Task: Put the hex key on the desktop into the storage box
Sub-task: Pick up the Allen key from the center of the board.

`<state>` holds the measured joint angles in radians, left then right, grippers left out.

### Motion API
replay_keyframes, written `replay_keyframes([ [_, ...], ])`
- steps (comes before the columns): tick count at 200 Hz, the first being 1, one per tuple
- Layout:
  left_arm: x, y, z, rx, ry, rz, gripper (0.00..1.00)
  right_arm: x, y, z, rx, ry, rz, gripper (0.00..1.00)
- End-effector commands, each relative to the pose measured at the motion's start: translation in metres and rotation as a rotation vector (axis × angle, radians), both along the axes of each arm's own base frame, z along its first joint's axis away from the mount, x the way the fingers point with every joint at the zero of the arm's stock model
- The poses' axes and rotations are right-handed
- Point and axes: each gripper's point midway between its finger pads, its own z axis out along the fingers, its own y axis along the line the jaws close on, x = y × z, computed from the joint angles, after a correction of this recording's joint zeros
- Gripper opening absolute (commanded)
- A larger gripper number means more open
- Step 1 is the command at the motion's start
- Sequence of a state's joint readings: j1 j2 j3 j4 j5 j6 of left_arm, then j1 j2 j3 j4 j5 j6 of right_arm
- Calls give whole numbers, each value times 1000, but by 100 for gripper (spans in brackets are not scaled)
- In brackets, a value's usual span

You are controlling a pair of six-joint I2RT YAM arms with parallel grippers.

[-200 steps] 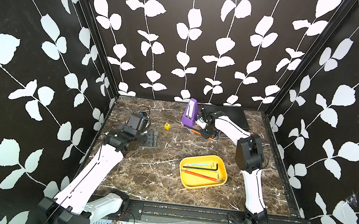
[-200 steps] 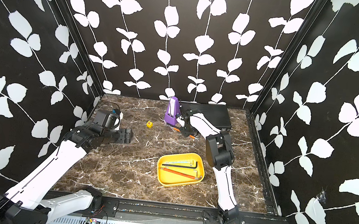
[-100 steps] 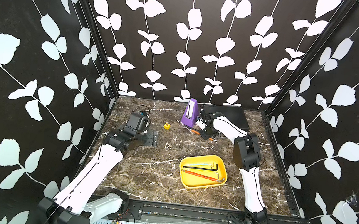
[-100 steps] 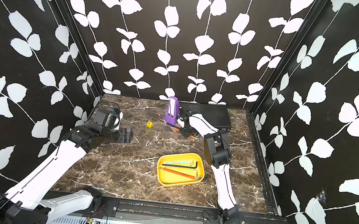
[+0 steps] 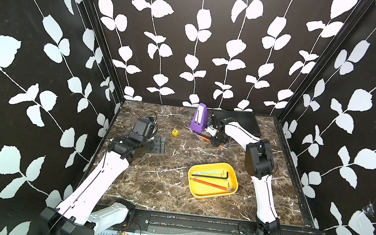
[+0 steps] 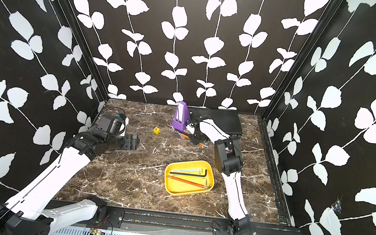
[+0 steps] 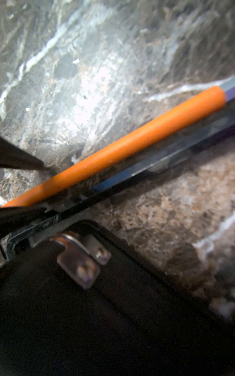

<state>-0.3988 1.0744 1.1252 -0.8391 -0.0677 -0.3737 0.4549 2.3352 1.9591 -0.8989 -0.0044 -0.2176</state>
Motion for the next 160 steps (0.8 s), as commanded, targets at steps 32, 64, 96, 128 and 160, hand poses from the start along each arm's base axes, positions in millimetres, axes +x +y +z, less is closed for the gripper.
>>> replay_keyframes([
  [32, -1, -2, 6, -12, -9, -1, 87, -30, -6, 5, -14, 77, 25, 27],
  [64, 1, -3, 6, -17, -10, -3, 87, -39, -4, 2, -26, 106, 63, 29],
  [96, 1, -4, 6, -16, -7, -9, 87, -34, 0, -11, -26, 122, 59, 31],
  [128, 0, -3, 7, -13, -5, -12, 87, -33, 5, -26, -29, 149, 60, 32],
  [160, -2, -1, 9, -7, -5, -8, 87, -45, 2, -42, -79, 170, 121, 27],
])
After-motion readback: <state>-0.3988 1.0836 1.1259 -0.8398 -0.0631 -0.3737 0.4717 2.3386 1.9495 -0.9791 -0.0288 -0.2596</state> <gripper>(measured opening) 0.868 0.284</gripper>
